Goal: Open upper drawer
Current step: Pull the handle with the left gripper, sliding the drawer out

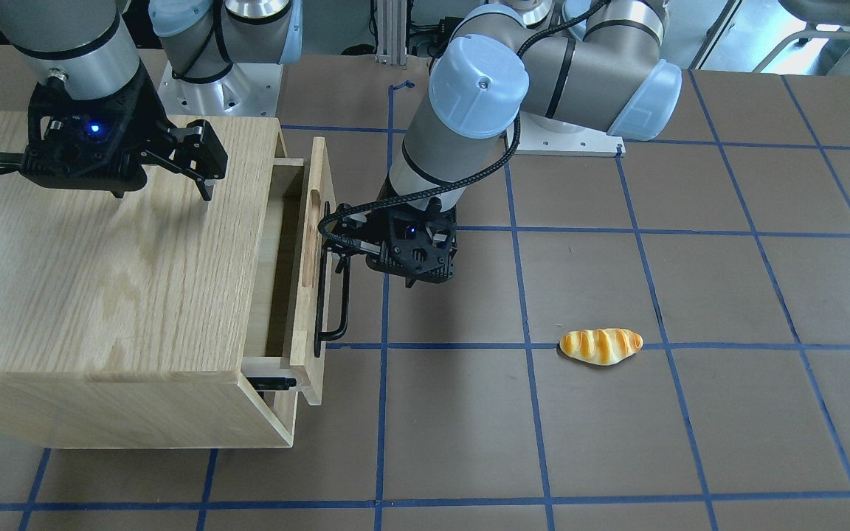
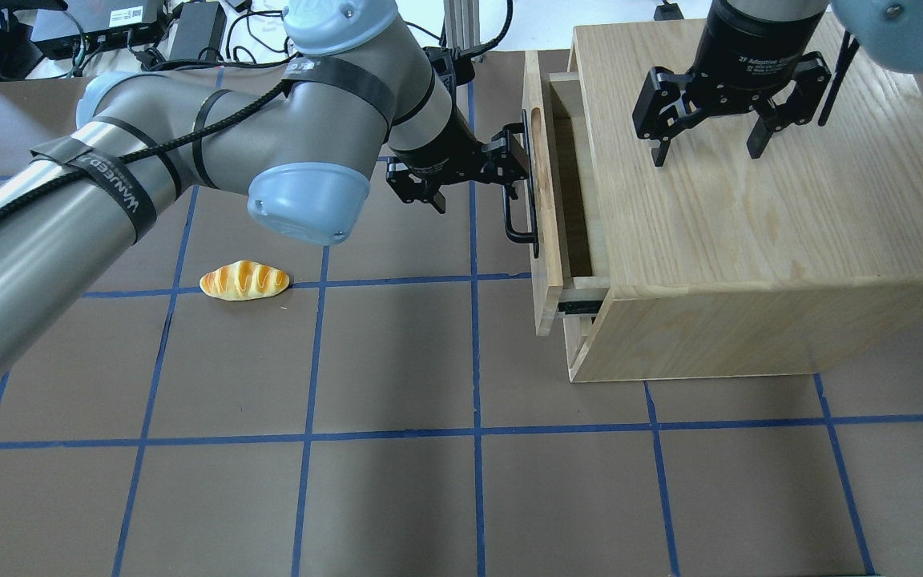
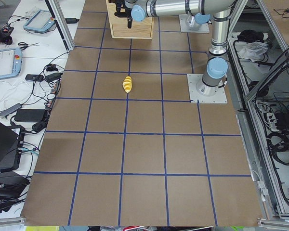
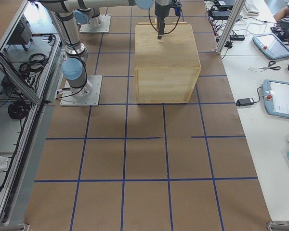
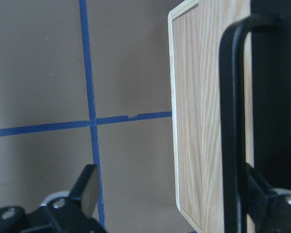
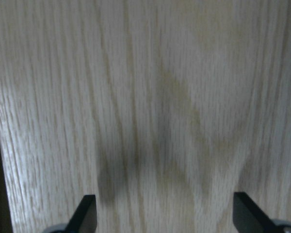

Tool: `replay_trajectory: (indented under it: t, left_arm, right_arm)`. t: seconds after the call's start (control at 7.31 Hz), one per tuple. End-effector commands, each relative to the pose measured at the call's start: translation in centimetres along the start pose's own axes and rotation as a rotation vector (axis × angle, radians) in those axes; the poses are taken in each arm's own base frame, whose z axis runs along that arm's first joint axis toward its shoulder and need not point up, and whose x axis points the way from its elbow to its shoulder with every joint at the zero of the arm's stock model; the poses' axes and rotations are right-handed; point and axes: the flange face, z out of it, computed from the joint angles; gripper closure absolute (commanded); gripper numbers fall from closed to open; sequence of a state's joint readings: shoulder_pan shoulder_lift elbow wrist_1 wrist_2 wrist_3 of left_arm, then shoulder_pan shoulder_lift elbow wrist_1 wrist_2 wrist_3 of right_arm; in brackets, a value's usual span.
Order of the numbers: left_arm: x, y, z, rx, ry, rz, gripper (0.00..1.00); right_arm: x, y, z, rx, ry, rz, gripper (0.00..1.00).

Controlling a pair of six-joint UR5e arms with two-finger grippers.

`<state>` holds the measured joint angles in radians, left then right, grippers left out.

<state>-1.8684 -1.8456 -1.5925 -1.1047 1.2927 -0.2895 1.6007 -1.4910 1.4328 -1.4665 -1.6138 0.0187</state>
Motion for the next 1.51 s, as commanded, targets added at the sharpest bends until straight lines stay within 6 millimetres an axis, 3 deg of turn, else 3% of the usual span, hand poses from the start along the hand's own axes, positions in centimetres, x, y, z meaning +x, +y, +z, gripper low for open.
replay_trajectory:
  t: [0.0,0.41,0.82,0.96,1.09,1.37]
  left_arm:
    - [-1.8,0.1,-1.1,-0.035,-0.015,0.005,0.0]
    - [-4.8,-0.7,-3.2,-0.013,-0.006,-0.044,0.0]
    - [-6.6,-0.9,-3.6,-0.028,-0.01,-0.072,0.0]
    - [-6.2,-0.7,-3.6,-0.033,0.011,-0.069,0.0]
    - [-5.8,-0.7,-4.8,-0.023,0.045,-0.069,0.0]
    - [-5.3,-0.8,-3.5,-0.049,0.065,-0.085,0.0]
  right_arm:
    - [0.0,0.0,0.0,0.0,0.0,-0.001,0.0]
    - [0.0,0.0,0.1,-0.001,0.0,0.0,0.0]
    - [0.0,0.0,0.0,0.0,0.0,-0.001,0.0]
    - [0.0,0.0,0.0,0.0,0.0,0.0,0.0]
    - [0.0,0.0,0.0,0.0,0.0,0.0,0.0]
    - [0.0,0.0,0.0,0.0,0.0,0.0,0.0]
